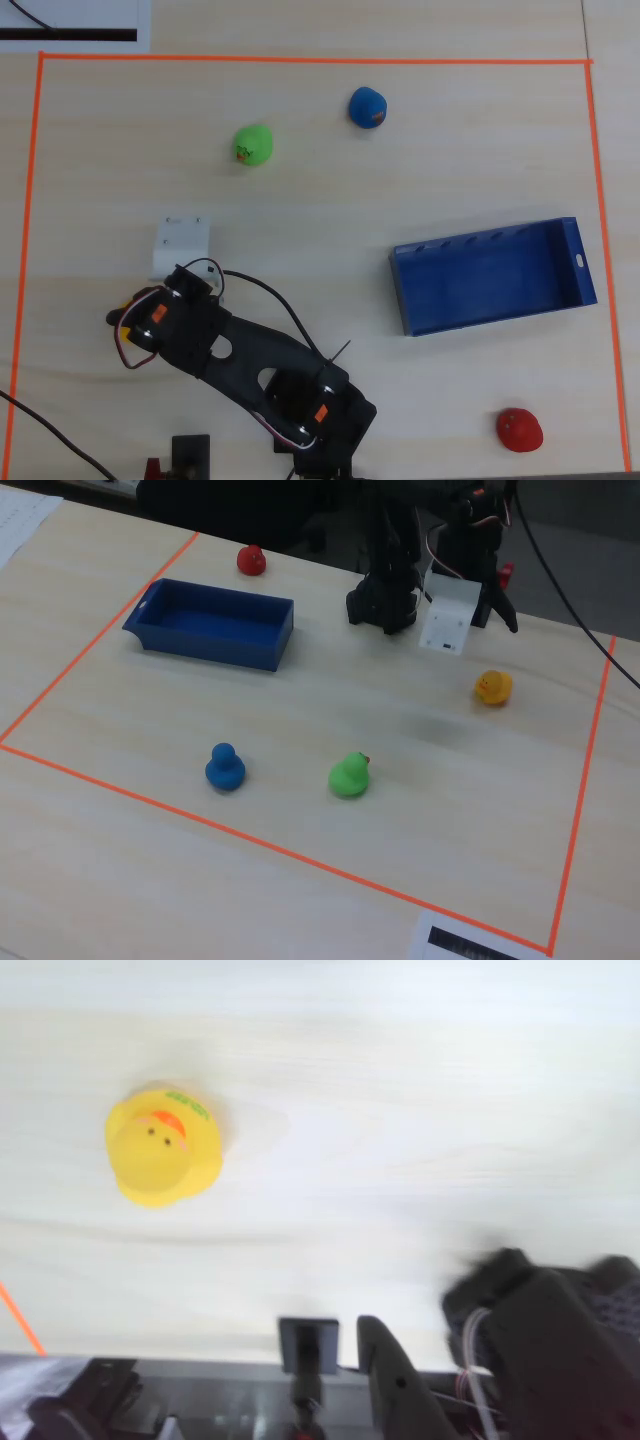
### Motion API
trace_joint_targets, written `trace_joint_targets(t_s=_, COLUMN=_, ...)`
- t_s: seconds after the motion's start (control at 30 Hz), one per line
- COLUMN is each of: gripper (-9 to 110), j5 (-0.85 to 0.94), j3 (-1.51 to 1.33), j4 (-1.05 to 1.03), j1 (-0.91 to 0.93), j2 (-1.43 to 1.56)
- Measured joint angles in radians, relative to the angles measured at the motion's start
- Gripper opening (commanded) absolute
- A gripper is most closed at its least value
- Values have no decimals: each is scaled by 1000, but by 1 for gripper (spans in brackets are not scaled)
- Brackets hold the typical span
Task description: Grasp yellow duck and put it into box.
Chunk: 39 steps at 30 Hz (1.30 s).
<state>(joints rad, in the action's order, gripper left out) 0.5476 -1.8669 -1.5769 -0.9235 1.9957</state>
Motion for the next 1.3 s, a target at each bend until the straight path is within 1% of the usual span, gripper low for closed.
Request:
trace_joint_targets(t_s=0.17, gripper=53, j5=-66, j3=-31, j4=147, j1=-28, j2=-84)
trace_joint_targets(t_s=0.33, gripper=53, j5=-71, j3=-123, j4=236, j1=-21, j2=-100)
trace_joint_targets(t_s=0.63, gripper=53, j5=-97, j3=-241, j4=328, j1=21, j2=-97)
trace_joint_targets(t_s=0.87, gripper=53, j5=-144, j3=-262, j4=344, j1=-21, j2=-66)
trace_joint_targets(t_s=1.03, gripper=53, j5=-175, j3=-262, j4=304, j1=-43, j2=-43)
trace_joint_targets(t_s=1.3, gripper=53, j5=-239, j3=-275, j4=402, j1=-100, j2=-71)
